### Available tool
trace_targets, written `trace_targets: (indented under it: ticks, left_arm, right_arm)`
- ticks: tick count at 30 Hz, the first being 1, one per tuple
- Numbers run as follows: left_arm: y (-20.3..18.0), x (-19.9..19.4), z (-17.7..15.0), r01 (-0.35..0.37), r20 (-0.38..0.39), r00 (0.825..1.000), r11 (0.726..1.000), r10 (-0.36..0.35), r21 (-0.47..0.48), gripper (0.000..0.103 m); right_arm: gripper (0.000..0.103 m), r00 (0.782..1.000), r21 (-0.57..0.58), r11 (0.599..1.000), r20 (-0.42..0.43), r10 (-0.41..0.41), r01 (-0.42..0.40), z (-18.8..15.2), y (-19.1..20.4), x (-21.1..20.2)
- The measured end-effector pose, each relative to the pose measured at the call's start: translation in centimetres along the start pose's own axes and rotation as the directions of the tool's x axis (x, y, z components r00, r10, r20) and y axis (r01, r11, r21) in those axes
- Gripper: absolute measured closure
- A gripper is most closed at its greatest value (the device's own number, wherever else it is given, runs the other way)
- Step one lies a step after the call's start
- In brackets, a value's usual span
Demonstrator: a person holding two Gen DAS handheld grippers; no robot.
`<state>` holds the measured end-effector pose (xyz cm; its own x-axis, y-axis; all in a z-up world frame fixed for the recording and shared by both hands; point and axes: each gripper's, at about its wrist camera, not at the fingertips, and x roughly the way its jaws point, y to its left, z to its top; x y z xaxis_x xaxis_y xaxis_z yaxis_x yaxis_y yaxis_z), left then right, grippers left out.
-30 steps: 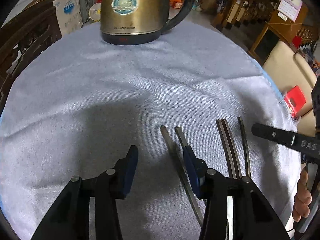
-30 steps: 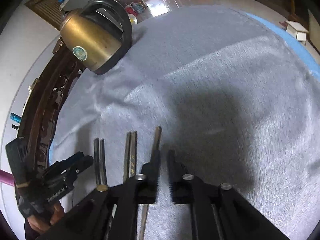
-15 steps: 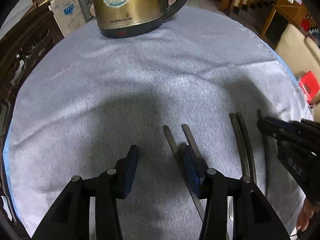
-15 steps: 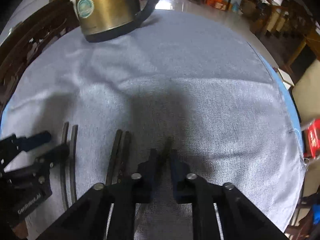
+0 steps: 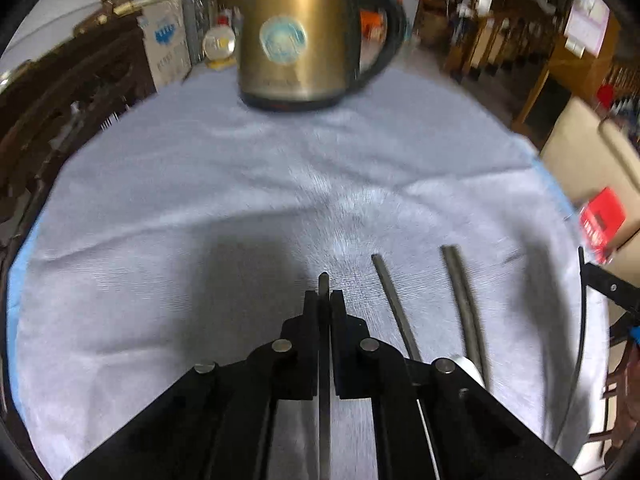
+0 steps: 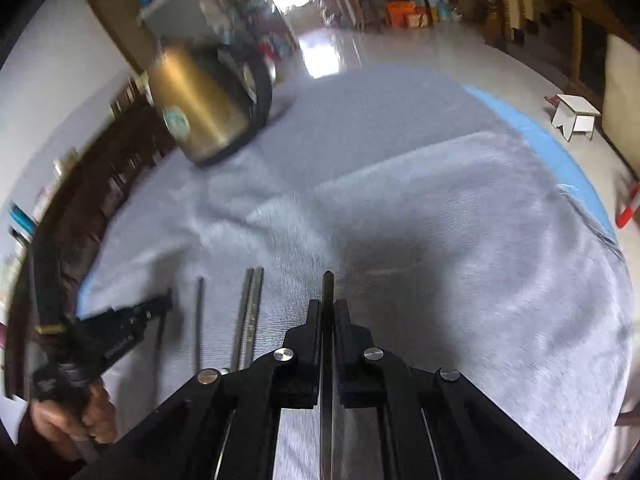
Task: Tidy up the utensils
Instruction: 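Lower both held chopsticks into the black holder and open both grippers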
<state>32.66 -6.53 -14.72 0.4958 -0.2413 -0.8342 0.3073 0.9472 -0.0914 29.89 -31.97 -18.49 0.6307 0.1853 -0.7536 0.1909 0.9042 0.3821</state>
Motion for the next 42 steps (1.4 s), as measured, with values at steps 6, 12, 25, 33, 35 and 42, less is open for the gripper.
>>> trace_targets:
  ticks: [6, 12, 25, 33, 35, 42]
  left_arm:
    - [0.6, -9.7, -1.8, 0.074, 0.200, 0.977, 0.997, -0.070, -0.013, 0.098]
    - [1.0, -18.0, -4.5, 0.111, 0.367, 0.924, 0.994, -0.106, 0.007, 0.098]
    - [-1.0, -31.3, -8.3, 0.236, 0.583, 0.781, 0.970, -0.225, 0.059, 0.098]
    - [-2.6, -33.0, -9.9, 0.246, 0.607, 0.753, 0.964, -0.254, 0.098, 0.098]
    - [-2.7, -31.7, -10.2, 0.242, 0.583, 0.774, 0.966, -0.247, 0.088, 0.098]
    - [-2.0, -27.9, -11.5, 0.218, 0.517, 0.831, 0.975, -0.204, 0.035, 0.098]
  right_arm:
    - [0.097, 0.983, 0.045, 0.995, 0.164, 0.086, -0.094, -1.9, -0.3, -7.3]
    - [0.097, 0.930, -0.001, 0.991, 0.346, 0.124, -0.132, -6.0, 2.4, -14.9]
    - [0.097, 0.792, -0.125, 0.987, 0.590, 0.154, -0.098, -10.4, 9.0, -28.7]
    - [0.097, 0.755, -0.199, 0.972, 0.616, 0.224, -0.126, -11.6, 12.4, -32.0]
    - [0.097, 0.763, -0.209, 0.970, 0.604, 0.231, -0.128, -12.0, 13.1, -31.3]
    - [0.097, 0.832, -0.270, 0.960, 0.513, 0.211, -0.077, -14.5, 14.9, -26.4]
